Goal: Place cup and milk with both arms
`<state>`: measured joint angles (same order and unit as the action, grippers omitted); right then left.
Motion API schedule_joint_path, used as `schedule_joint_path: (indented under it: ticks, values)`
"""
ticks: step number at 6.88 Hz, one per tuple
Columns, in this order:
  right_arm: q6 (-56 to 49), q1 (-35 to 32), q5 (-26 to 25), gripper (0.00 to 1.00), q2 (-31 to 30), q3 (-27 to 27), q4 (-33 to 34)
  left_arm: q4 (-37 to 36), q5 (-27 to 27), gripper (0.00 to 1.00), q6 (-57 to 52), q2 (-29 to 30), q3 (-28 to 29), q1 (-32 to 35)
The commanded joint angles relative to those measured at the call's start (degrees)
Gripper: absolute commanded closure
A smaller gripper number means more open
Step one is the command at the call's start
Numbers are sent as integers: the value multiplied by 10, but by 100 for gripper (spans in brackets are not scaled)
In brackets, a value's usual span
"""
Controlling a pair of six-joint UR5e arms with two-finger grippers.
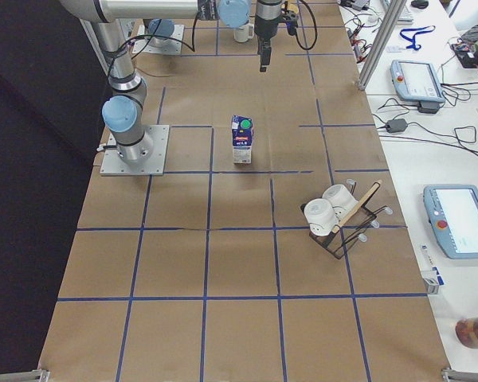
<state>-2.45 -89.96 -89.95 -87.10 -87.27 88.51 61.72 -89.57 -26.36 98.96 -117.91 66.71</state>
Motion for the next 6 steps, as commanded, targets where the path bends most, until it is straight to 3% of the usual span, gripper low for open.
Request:
schedule_joint_path:
  ticks: [1, 3, 6]
  values:
    - [0, 0, 0, 0, 0, 0, 0, 0, 14, 100, 7, -3, 1, -1]
    - [0, 0, 0, 0, 0, 0, 0, 9, 44, 100, 50, -3, 49, 17]
    - [0, 0, 0, 0, 0, 0, 0, 56, 49, 100, 126, 66, 212, 166]
